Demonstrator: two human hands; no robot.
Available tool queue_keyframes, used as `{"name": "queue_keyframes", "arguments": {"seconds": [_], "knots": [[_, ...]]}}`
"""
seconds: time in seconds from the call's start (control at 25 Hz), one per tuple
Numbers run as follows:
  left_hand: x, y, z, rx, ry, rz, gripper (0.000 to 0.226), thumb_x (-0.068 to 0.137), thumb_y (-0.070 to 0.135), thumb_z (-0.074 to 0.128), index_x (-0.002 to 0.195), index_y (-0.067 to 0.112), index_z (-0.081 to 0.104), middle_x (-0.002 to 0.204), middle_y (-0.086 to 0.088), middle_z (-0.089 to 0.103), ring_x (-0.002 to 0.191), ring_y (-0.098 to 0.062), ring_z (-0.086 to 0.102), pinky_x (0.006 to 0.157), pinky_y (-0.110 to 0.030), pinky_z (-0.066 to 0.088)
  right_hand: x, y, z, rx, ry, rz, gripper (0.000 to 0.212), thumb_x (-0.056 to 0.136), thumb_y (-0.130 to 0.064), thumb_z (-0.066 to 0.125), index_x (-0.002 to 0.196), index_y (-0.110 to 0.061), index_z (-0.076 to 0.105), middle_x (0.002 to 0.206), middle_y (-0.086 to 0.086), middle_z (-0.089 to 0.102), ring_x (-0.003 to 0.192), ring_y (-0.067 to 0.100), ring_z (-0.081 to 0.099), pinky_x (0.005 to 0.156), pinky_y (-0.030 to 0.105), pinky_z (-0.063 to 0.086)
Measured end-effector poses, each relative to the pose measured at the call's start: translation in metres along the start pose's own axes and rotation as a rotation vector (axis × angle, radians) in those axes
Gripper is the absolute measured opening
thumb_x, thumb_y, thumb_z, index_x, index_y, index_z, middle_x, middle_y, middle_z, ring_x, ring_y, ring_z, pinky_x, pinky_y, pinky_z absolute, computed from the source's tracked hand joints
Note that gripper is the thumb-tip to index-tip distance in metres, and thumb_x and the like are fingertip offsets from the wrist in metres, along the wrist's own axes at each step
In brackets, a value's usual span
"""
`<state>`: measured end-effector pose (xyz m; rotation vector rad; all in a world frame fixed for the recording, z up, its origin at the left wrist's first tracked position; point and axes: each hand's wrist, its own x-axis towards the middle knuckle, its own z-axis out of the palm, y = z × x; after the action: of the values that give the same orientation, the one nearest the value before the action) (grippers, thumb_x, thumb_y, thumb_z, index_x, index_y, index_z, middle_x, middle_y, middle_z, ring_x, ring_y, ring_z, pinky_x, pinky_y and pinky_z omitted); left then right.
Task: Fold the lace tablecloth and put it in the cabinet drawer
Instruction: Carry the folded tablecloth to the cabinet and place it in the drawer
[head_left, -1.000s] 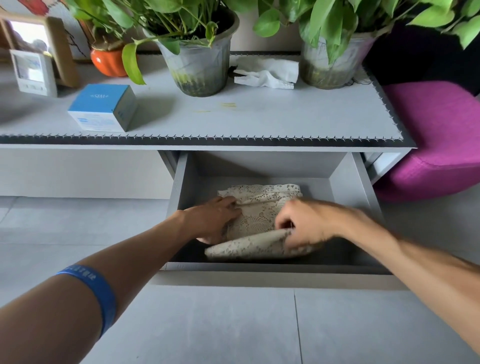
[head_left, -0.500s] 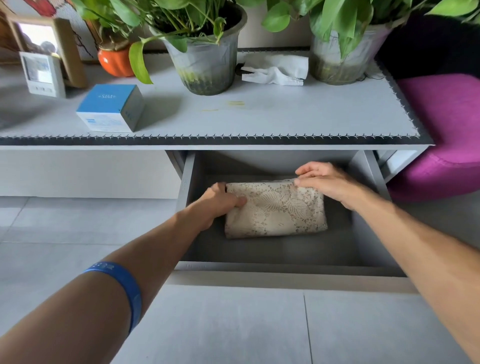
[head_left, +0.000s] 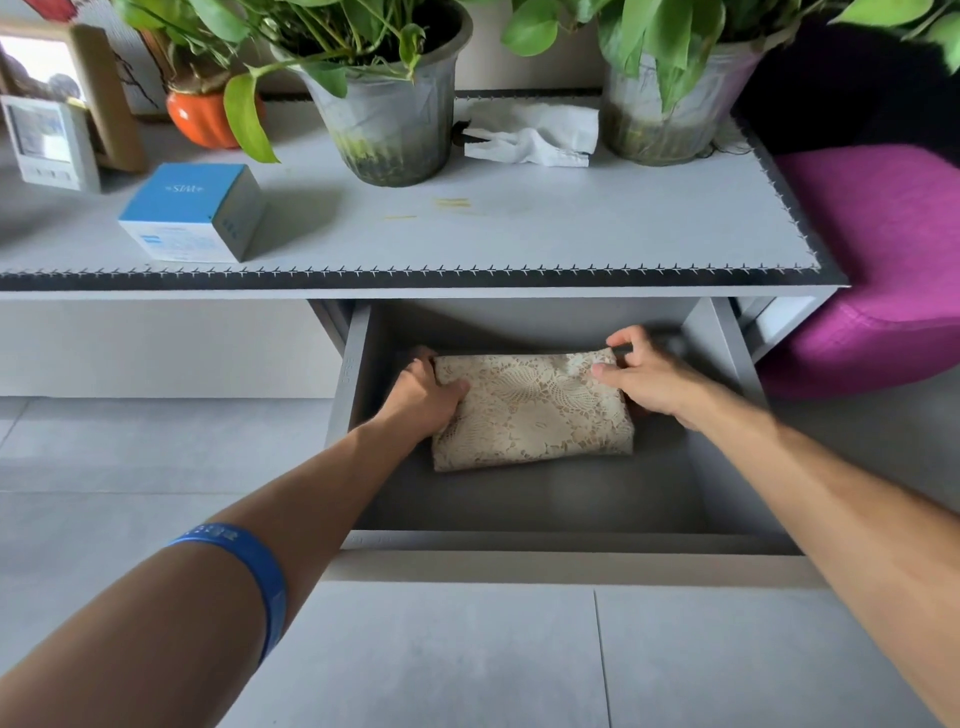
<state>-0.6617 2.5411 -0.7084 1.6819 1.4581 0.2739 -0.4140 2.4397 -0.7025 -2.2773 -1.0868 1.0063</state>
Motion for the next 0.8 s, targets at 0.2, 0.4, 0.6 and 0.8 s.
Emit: {"name": "queue_keyframes", "arguments": {"seconds": [0.2,0.4,0.6,0.8], "knots": [[-0.005,-0.002,0.003,0.366,-0.029,0.327,0.04,0.096,0.012,0.051,0.133,0.027,0.054,0.129,-0.015,0.055,0.098,-0.027,0.06,0.083,-0.032,0.048,-0.025,-0.009,0.01,-0.36,0.045,-0.005,0.024,0.093,-0.032,0.06,0.105,-0.02,0.042,0.095,0.002,0.057,0.076,0.028,0.066,0.072,0.038,0.052],[-0.021,0.006,0.008,0.968,-0.198,0.673,0.058,0.092,0.0,0.041,0.145,0.023,0.034,0.156,-0.008,0.019,0.138,-0.032,0.029,0.099,-0.051,0.047,-0.042,-0.024,0.027,-0.798,-0.074,-0.475,0.044,0.093,-0.01,0.051,0.136,-0.013,0.043,0.143,0.007,0.042,0.128,0.034,0.047,0.099,0.039,0.039],[-0.032,0.021,0.003,1.146,-0.498,0.479,0.068,0.096,0.027,0.05,0.153,0.013,0.015,0.162,-0.014,0.007,0.145,-0.035,0.021,0.11,-0.054,0.036,-0.048,-0.027,0.033,-0.852,-0.48,-0.126,0.074,0.102,-0.029,0.036,0.154,-0.026,-0.016,0.161,-0.003,-0.025,0.15,0.026,-0.018,0.123,0.044,-0.001],[-0.093,0.045,-0.018,0.664,-0.375,0.409,0.06,0.098,0.056,0.036,0.147,0.021,0.034,0.147,-0.009,0.048,0.132,-0.03,0.048,0.108,-0.048,0.038,-0.09,-0.058,0.024,-0.44,-0.239,-0.231,0.057,0.097,-0.03,0.051,0.151,-0.023,0.032,0.16,0.003,0.03,0.144,0.023,0.033,0.115,0.036,0.031]]}}
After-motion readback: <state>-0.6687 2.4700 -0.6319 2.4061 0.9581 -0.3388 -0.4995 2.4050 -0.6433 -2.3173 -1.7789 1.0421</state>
